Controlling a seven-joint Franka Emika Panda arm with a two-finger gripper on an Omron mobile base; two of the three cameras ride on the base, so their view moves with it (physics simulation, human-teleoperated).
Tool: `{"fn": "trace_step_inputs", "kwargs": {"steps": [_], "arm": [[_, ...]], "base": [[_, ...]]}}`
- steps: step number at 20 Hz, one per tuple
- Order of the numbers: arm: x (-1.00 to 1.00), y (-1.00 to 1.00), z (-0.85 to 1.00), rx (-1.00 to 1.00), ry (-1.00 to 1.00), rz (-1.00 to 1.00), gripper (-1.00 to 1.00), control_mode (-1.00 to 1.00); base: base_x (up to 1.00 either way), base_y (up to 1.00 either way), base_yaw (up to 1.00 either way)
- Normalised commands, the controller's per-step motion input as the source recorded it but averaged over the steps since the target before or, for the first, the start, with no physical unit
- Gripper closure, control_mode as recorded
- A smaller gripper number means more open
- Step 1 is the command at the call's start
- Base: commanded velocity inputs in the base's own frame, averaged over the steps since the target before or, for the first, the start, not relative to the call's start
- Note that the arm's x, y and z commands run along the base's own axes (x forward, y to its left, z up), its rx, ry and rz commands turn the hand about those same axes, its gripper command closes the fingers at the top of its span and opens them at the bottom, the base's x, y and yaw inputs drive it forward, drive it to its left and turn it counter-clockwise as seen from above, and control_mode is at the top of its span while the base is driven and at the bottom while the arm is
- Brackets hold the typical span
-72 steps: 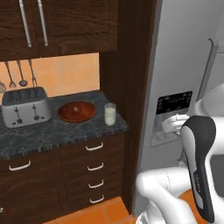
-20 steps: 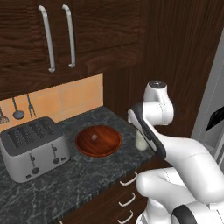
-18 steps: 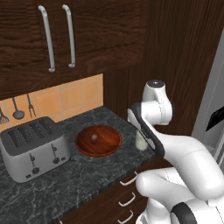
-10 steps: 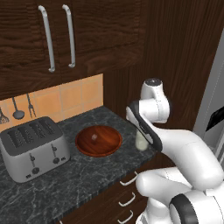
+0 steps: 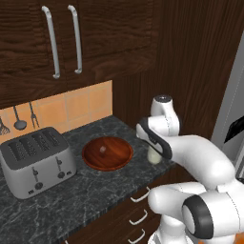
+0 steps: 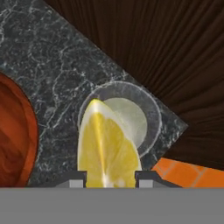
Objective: Grab a lemon wedge from the fridge and one ice cube from the ice bowl, and put them in the glass of lemonade.
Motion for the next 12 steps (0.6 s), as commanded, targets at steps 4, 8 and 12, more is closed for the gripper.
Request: {"fn": "trace_step_inputs", "kwargs": {"steps": [4,8,12], "arm": [[0.06,0.0,0.36,0.0,0.04,-0.02,1.0,-1.0],[0.19,0.0,0.21,0.0,0.02,0.0,1.0,-1.0],[0.4,-0.02,-0.1,0.0,0.01,0.0,1.0,-1.0]], "base": [[0.0,0.0,0.0],[0.0,0.0,0.0],[0.0,0.0,0.0]]}}
